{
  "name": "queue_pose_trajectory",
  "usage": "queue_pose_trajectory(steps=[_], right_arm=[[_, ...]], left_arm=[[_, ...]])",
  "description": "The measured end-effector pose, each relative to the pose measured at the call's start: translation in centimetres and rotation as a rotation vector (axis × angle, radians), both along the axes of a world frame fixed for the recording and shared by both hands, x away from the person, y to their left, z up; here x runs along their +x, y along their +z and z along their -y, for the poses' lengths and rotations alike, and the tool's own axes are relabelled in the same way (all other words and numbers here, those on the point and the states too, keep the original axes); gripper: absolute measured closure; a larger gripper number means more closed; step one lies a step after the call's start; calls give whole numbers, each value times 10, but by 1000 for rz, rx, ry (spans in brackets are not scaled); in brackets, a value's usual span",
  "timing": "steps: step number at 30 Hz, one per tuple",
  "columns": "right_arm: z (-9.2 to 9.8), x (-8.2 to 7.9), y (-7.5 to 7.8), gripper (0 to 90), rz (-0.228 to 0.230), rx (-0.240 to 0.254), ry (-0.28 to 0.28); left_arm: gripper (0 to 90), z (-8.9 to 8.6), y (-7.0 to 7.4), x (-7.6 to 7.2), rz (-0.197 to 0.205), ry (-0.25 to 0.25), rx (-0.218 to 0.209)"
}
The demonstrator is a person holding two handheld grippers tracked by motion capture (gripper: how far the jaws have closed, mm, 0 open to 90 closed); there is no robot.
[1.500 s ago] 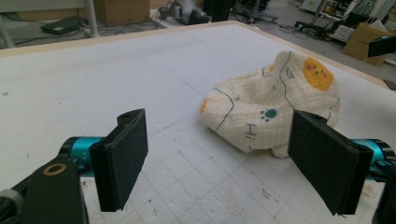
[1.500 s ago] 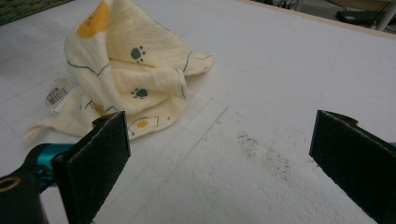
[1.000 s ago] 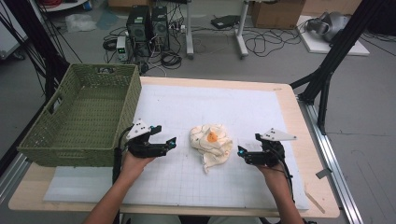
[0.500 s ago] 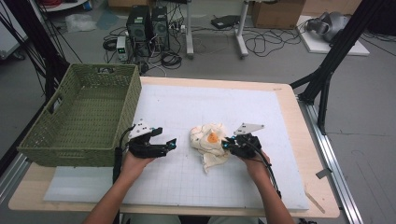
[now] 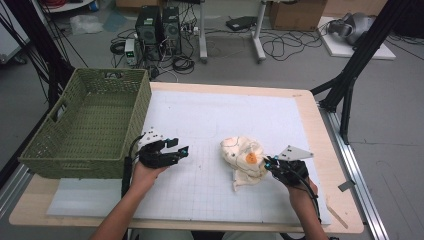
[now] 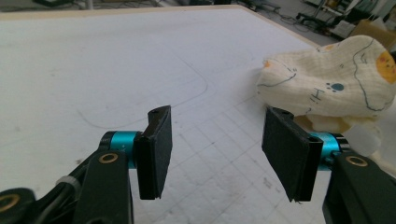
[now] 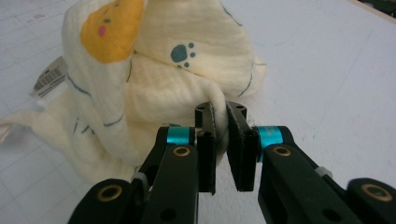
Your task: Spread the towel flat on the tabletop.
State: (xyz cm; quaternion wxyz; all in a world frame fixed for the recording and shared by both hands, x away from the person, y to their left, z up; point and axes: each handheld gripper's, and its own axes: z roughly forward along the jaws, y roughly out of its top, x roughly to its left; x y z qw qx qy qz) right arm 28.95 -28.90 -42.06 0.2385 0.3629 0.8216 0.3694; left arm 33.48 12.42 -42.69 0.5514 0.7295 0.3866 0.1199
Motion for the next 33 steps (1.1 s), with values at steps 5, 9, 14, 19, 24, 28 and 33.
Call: queue_pose_trajectory(steps=[5,9,14,19,24,28,33], right_arm=[[0,-1,2,813,20,21,16],[-1,-1,2,813,19,20,23],[0,0,2,812,20,30,27],[1,-1,1,803,14,40,22],[2,-1,0,800,12,38,19],[3,-2,0,800,7,40,10],[6,-3,-1,804,11,30,-3]], left_arm=[[408,20,5,12,-5,-54,4],[414,43,8,25,-7,-116,31],[409,82,5,42,-26,-149,112],[398,114,-2,55,-64,-190,174],[436,133,-13,56,-103,-235,209],[787,135,-16,53,-106,-258,240],[843,108,-7,52,-72,-178,211]])
